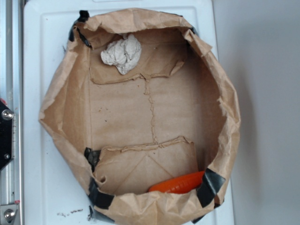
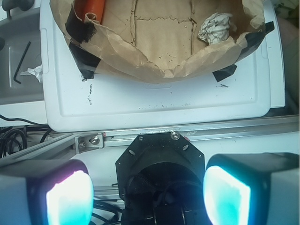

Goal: Grab the white paper.

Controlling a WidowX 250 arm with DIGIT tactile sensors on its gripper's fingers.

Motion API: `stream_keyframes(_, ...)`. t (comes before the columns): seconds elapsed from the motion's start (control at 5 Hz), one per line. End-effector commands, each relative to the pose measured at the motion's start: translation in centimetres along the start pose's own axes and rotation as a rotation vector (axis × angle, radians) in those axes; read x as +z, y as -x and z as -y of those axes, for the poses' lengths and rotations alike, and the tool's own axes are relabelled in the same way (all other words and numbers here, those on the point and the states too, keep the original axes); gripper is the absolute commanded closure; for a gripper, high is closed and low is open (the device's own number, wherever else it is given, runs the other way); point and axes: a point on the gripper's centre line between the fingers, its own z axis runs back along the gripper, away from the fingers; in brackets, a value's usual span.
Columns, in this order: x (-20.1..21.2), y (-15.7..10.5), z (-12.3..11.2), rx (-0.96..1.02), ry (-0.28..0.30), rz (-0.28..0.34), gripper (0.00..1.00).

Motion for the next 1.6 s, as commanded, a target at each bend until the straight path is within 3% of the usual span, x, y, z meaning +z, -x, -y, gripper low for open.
stream_keyframes(0.0,0.0,0.0,0.0,0.000,0.000,0.000,0.00)
stream_keyframes(0.2,-0.7,-4.9,0.6,0.148,0.004,0.019,0.00)
stream_keyframes(0.4,-3.5,-9.6,1.3,0.337,-0.003,0.085,0.00)
stream_keyframes(0.6,-5.1,-14.6,-1.0,0.581,0.065,0.265,0.00)
stream_keyframes(0.8,-7.2,-18.7,-2.9,0.790,-0.031,0.455,0.00)
stream_keyframes(1.0,-10.1,-23.3,-4.5,0.811,-0.133,0.428,0.00)
stream_keyframes(1.2,-11.7,-22.9,-6.8,0.865,-0.240,0.392,0.00)
stream_keyframes(1.4,-10.6,-20.3,-7.5,0.699,-0.197,0.320,0.00)
